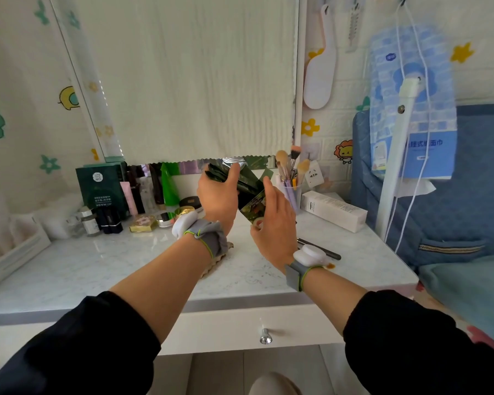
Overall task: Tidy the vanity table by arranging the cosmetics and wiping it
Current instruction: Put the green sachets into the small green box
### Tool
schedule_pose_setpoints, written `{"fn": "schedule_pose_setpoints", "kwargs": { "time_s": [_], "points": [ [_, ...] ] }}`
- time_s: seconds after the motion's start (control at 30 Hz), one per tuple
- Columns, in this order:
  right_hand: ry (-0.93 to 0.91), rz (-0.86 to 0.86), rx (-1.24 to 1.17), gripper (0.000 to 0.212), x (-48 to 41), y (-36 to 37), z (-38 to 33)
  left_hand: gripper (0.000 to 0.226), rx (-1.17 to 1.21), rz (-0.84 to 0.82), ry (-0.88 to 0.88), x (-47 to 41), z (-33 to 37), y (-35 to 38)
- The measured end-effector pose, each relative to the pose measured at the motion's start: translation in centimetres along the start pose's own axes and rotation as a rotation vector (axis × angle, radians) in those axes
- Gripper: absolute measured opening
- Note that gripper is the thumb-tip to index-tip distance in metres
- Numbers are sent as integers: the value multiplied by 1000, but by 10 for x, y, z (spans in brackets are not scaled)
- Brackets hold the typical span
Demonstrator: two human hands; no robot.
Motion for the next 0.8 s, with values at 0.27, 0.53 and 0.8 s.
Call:
{"fn": "schedule_pose_setpoints", "kwargs": {
  "time_s": [0.27, 0.53, 0.8],
  "points": [
    [75, -57, -58, 99, 1, 9, -5, 58, -240, -240, 182, 8, 11, 23],
    [282, -184, -248, 106, -1, 16, 14, 70, -207, -280, 222, 11, 3, 15],
    [282, -244, -371, 107, 10, 23, 7, 69, -127, -471, 18, 21, -33, 14]
  ]
}}
Point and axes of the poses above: each hand's wrist, its own x-axis away from the middle knuckle, its own y-axis out of the palm, z = x × y, the point moved 10 cm from there along -x, towards the middle knuckle, and after that the axes turned 10 degrees about y, right-handed, at the moved point
